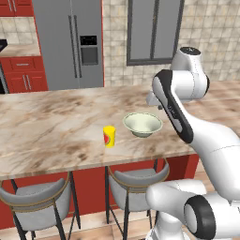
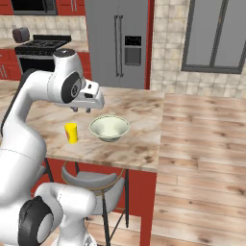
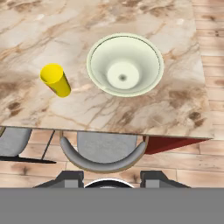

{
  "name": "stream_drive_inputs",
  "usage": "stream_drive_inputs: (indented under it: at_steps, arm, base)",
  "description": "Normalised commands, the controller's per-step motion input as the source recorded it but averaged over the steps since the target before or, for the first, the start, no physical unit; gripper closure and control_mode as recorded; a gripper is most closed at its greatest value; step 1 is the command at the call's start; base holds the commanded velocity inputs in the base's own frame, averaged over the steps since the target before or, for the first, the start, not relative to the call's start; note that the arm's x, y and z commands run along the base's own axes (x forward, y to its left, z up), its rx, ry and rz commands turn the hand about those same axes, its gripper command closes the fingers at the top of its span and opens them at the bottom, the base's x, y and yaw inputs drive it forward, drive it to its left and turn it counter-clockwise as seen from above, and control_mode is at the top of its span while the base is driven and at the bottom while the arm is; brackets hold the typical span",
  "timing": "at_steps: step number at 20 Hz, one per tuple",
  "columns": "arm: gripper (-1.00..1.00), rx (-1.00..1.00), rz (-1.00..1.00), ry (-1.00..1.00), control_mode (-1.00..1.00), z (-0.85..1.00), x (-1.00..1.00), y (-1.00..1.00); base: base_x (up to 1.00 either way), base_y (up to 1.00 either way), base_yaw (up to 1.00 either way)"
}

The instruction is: Place the cup inside the bowl on the dining table and move the bowl to any counter.

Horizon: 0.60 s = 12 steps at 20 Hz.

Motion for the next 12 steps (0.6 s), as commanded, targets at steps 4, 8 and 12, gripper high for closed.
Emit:
stream_drive_inputs:
  at_steps: [4, 8, 12]
  arm:
    - [-1.00, 0.00, 0.00, 0.00, -1.00, -0.03, -0.01, 0.00]
    - [-1.00, 0.00, 0.00, 0.02, -1.00, -0.12, 0.00, 0.16]
    - [-1.00, 0.00, 0.00, 0.03, -1.00, -0.15, 0.00, 0.34]
  base:
    - [0.00, 0.00, 0.00]
    - [0.00, 0.00, 0.00]
    - [0.00, 0.00, 0.00]
